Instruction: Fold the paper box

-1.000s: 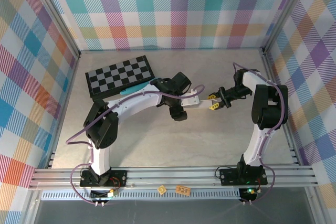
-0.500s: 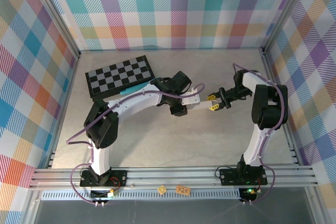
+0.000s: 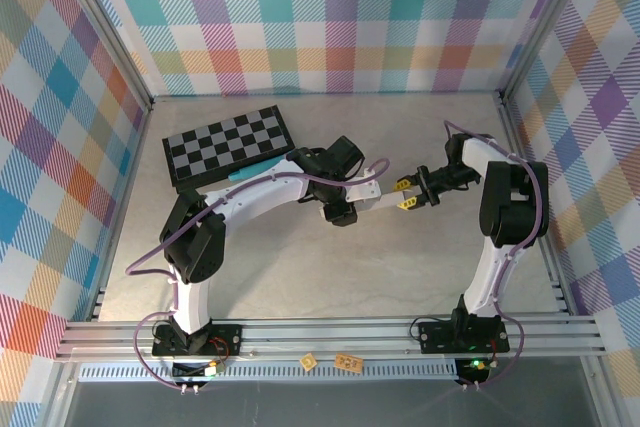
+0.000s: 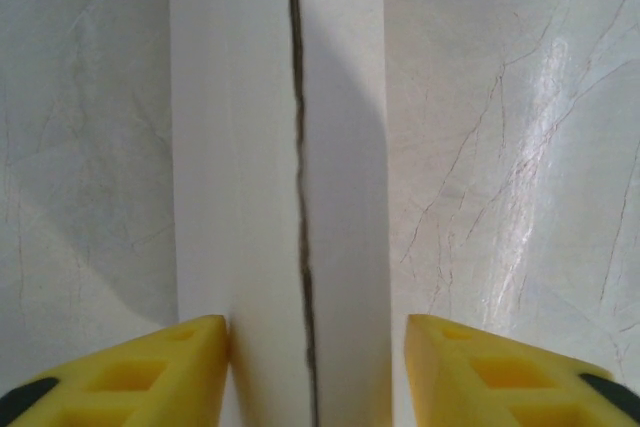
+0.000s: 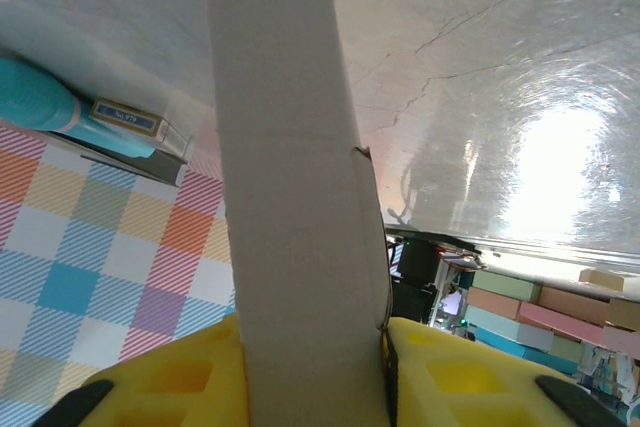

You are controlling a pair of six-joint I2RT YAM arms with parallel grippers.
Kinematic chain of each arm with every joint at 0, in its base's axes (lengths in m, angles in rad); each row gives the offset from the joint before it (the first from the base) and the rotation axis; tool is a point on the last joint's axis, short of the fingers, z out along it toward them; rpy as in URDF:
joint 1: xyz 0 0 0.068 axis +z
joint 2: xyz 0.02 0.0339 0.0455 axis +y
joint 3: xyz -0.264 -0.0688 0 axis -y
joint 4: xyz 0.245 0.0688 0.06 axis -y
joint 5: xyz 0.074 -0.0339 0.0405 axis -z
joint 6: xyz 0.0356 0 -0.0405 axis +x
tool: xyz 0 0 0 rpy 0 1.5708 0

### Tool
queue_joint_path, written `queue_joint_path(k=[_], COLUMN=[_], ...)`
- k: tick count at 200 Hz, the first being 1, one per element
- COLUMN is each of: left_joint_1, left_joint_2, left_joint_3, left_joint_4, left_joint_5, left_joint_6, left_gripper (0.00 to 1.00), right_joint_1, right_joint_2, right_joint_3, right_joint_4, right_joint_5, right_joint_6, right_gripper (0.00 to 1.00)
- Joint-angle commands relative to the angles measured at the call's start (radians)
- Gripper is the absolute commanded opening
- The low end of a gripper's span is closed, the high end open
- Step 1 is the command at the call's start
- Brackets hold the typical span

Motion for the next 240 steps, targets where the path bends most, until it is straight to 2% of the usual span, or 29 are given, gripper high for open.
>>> queue_joint_path(k=[1, 32, 57, 108, 124, 140, 175, 197, 222, 240], left_joint_1=[-0.027, -0.044, -0.046, -0.046, -0.044, -0.040, -0.029, -0.018, -0.012, -0.006], left_joint_2=[0.004, 0.027, 0.051, 0.049, 0.039, 0.042, 0.034, 0.020, 0.008, -0.004], left_joint_3=[-0.002, -0.007, 0.012, 0.028, 0.036, 0.057, 0.064, 0.064, 0.060, 0.045], left_joint_4=[-0.033, 0.012, 0.046, 0.021, -0.008, -0.062, -0.139, -0.173, -0.216, -0.235], left_joint_5=[0.024, -0.060, -0.132, -0.088, -0.060, -0.016, 0.054, 0.074, 0.088, 0.088], left_joint_6=[0.000, 0.003, -0.014, -0.014, -0.014, -0.013, -0.021, -0.038, -0.037, -0.031], left_gripper=[0.56, 0.58, 0.54, 0.38, 0.32, 0.31, 0.30, 0.30, 0.30, 0.30], right_joint_1=[-0.007, -0.006, -0.008, -0.008, -0.008, -0.008, -0.009, -0.014, -0.016, -0.007], right_joint_2=[-0.024, -0.029, -0.033, -0.041, -0.044, -0.053, -0.127, -0.217, -0.340, -0.447], right_joint_3=[-0.014, -0.010, -0.019, -0.027, -0.024, -0.010, 0.087, 0.115, 0.121, 0.086], right_joint_4=[0.006, 0.005, 0.006, 0.015, 0.013, 0.002, -0.077, -0.101, -0.083, 0.005], right_joint_5=[-0.024, -0.027, -0.033, -0.034, -0.031, -0.015, 0.101, 0.205, 0.352, 0.450], right_joint_6=[0.043, 0.050, 0.053, 0.062, 0.062, 0.054, 0.004, -0.007, -0.038, -0.132], right_gripper=[0.31, 0.31, 0.31, 0.32, 0.39, 0.48, 0.67, 0.71, 0.71, 0.57])
